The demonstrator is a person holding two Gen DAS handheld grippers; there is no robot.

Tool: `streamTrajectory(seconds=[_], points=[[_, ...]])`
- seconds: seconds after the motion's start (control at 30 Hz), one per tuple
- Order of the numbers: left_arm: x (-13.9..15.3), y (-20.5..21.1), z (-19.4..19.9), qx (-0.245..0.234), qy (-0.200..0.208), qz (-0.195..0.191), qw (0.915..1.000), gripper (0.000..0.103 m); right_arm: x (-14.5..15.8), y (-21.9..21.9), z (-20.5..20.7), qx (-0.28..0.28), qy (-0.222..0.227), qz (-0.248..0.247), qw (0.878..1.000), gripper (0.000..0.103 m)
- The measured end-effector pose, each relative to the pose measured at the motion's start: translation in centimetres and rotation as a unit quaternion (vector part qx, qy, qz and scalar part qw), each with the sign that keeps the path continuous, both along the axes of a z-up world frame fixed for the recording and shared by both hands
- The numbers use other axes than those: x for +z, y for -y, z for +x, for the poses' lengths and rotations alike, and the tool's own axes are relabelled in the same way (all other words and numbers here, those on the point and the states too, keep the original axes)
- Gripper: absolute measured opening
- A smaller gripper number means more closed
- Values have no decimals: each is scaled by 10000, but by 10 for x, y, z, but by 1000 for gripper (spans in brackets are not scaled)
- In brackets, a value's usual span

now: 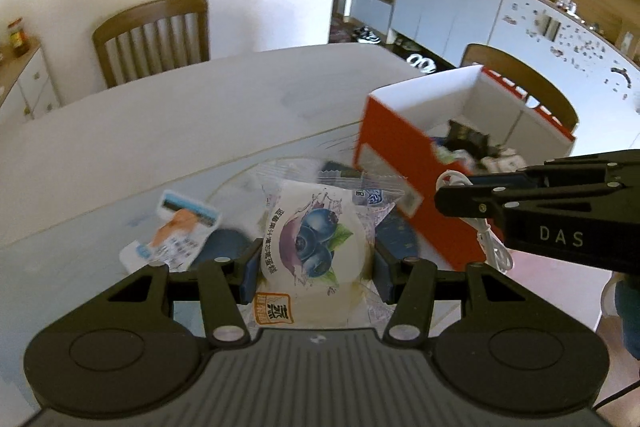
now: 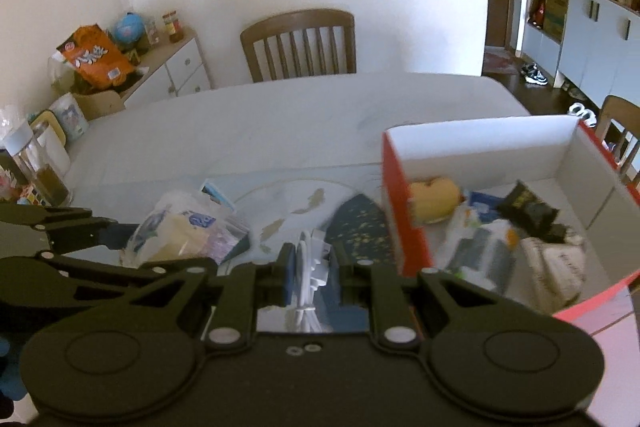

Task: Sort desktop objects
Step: 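Lower the bread bag and cable into the shoebox and open both tools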

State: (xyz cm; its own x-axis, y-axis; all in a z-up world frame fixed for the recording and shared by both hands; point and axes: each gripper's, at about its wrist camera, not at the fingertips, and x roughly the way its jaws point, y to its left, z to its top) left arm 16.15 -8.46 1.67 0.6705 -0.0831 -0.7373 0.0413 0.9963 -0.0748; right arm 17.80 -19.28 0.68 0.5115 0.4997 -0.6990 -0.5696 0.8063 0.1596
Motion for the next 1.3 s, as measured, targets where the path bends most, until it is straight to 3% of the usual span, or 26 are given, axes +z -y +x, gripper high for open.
streamTrajectory(seconds=[0.6, 1.3], points=[[22, 105, 38, -376, 266, 117, 9989, 53, 26, 95, 35, -258, 361, 152, 9989, 17], [14, 183, 94, -524, 147, 412, 9977, 53, 19, 167, 100, -408, 501, 107, 9979, 17]])
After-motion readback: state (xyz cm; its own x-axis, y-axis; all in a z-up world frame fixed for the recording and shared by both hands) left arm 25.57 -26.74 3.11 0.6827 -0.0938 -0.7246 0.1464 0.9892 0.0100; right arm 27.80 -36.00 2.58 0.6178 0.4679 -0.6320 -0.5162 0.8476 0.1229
